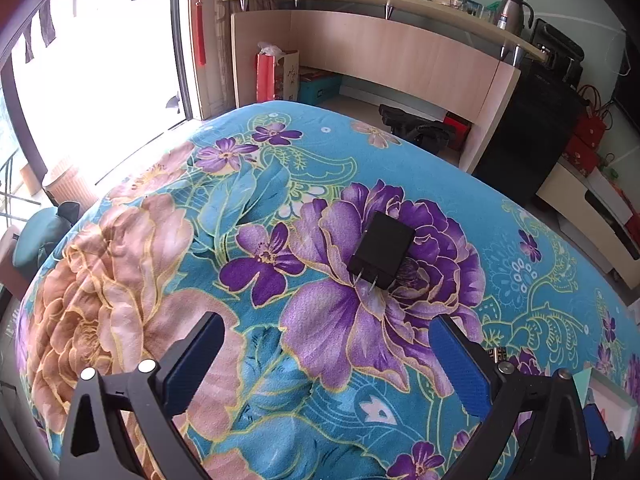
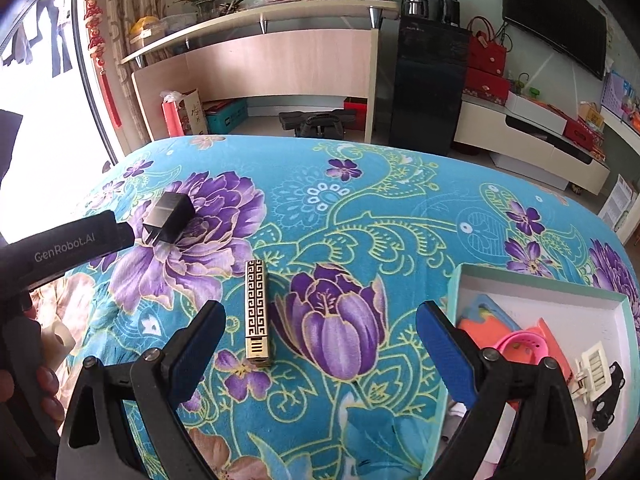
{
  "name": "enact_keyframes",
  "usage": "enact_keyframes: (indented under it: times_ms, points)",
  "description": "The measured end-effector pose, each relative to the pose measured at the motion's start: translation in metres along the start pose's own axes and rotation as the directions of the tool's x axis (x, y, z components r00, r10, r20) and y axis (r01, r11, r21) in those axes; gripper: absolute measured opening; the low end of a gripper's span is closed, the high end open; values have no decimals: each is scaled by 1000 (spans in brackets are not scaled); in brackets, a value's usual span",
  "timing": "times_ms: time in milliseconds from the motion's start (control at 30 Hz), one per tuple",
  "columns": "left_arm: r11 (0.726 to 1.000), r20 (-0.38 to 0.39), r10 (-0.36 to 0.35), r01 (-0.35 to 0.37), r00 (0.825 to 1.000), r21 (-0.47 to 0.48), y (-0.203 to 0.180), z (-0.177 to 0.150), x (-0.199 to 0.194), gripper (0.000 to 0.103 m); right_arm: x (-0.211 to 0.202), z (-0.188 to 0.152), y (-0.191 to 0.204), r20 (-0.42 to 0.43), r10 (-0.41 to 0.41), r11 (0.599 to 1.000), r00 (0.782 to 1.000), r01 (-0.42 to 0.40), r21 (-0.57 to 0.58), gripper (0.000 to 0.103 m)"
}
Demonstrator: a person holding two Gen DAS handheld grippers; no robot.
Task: Organize rigid objects
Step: 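Move the left tool to the black charger plug while the right tool approaches the gold patterned lighter, then close the left tool on the black charger plug while the right tool grasps the gold lighter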
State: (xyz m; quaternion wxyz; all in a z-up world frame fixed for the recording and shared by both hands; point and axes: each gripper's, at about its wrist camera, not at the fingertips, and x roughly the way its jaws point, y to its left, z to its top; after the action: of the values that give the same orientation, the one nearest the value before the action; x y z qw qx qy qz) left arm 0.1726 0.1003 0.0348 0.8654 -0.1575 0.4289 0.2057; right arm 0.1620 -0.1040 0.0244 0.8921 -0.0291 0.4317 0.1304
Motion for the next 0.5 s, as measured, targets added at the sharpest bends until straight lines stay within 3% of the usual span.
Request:
enact_keyframes:
  times_ms: [367, 500]
  points:
    - [996, 20, -36, 34, 999, 83, -12, 4, 25, 103, 33, -1, 9, -62, 67, 998, 996, -66, 7, 94]
    - [994, 41, -55, 51, 998, 99, -15, 11, 36, 103, 44, -1, 17, -80, 59, 998, 995, -62, -32, 83]
